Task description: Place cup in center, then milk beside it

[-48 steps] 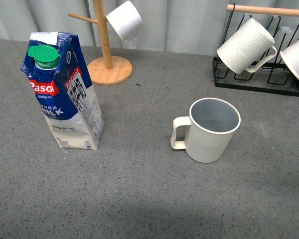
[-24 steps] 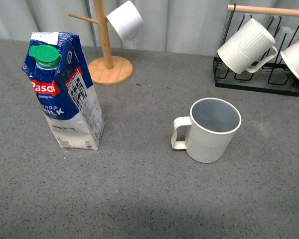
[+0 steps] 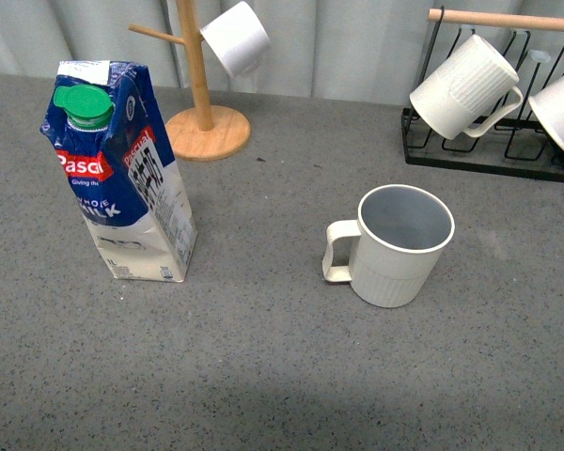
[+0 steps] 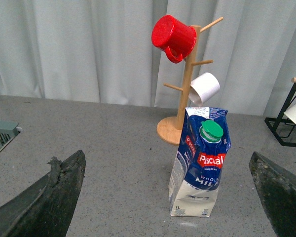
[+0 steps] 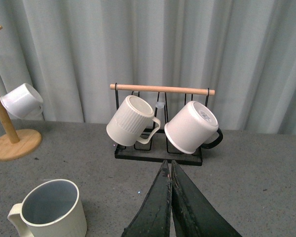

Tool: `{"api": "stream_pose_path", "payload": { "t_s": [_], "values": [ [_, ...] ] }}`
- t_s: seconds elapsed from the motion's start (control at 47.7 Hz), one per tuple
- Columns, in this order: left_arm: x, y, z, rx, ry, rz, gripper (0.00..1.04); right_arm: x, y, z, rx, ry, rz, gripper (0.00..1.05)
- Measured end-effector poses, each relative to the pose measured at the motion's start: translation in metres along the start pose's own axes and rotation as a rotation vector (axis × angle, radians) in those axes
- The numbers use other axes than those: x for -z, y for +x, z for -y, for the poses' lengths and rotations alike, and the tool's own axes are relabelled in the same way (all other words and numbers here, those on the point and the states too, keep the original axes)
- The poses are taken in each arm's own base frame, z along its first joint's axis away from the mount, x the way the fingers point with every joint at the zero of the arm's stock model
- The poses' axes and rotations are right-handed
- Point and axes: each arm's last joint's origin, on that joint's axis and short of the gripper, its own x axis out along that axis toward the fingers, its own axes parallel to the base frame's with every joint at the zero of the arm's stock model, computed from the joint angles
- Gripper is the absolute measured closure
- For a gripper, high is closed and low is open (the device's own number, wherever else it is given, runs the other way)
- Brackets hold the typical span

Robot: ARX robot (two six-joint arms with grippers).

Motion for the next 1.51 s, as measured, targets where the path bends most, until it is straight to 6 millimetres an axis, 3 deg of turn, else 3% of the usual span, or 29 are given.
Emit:
{"api": "stream_pose_path", "payload": {
  "t_s": [1.091, 1.175, 1.469, 1.51],
  "values": [
    [0.0, 0.0, 0.0, 0.0, 0.0, 0.0, 0.06, 0.002, -0.028, 0.0, -0.003, -0.001, -0.001, 1.03],
    [0.0, 0.0, 0.0, 0.0, 0.0, 0.0, 0.06, 0.002, -0.028, 0.0, -0.003, 0.0, 0.0, 0.84],
    [0.0, 0.0, 0.0, 0.0, 0.0, -0.001, 0.06, 0.002, -0.028, 0.0, -0.003, 0.0, 0.0, 0.4],
    [0.0, 0.0, 0.0, 0.0, 0.0, -0.001, 0.06, 0.002, -0.028, 0.0, -0.003, 0.0, 0.0, 0.29]
  ]
}}
